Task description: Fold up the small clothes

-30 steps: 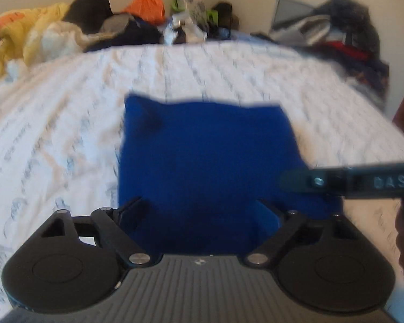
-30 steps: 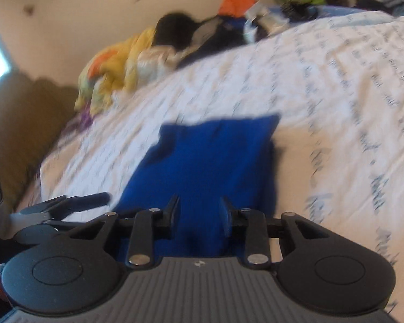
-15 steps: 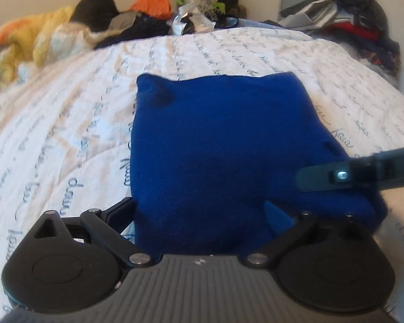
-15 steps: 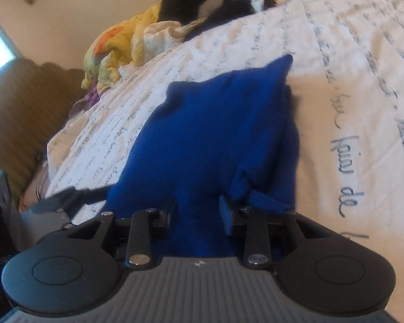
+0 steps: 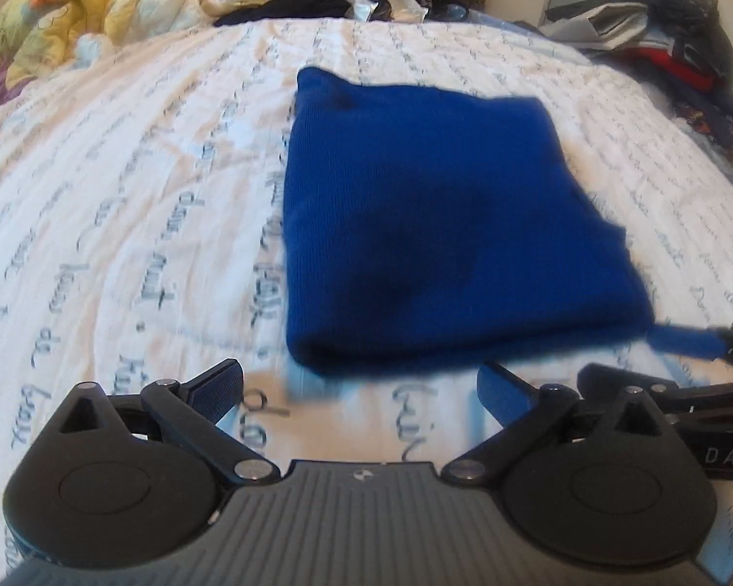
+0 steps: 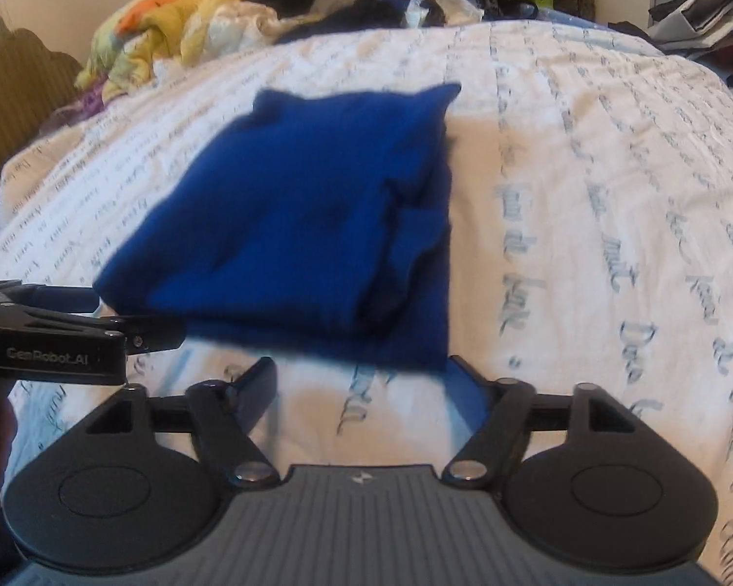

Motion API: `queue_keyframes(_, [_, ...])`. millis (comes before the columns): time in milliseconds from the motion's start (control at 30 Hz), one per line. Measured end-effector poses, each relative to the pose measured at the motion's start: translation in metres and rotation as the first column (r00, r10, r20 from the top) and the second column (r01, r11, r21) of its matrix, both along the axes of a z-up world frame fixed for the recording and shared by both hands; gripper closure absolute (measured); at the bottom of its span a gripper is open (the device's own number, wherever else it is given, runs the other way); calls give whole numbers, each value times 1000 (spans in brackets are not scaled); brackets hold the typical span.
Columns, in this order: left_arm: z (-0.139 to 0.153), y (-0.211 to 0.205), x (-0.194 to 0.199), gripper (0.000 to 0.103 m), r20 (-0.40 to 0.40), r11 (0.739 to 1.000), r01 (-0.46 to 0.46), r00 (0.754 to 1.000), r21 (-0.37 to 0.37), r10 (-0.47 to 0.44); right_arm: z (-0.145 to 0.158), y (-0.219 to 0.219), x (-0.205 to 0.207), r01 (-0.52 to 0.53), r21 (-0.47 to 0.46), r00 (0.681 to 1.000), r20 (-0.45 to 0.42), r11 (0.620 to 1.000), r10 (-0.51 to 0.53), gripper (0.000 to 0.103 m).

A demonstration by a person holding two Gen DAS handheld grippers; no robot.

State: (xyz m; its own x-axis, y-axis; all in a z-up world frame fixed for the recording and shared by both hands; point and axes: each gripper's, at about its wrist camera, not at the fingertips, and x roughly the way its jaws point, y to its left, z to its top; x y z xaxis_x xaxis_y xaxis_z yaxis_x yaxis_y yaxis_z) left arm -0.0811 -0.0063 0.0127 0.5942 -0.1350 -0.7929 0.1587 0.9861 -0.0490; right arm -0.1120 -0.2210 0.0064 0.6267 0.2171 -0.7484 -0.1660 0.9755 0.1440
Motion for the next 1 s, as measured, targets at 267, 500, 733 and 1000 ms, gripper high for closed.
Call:
queue_keyframes(267, [-4,2,-3,0,31,998,-27,999,62,26,-1,25,9,55,-93,998,-25,994,-58,3])
queue_keyframes(500, [-1,2,5,0,4,997,-48,999,62,48,-1,29,19,121,-93,991,-37,988,-125,0])
queue_keyframes(733, [1,3,10,0,-42,997,-31,999,68,34,2,30,29,132,-99,987,-83,986,-141,0])
queue_keyframes(1000, [0,2,11,0,-47,997,-31,998,73,34,0,27,33,152,-149,984,-73,977,-164,0])
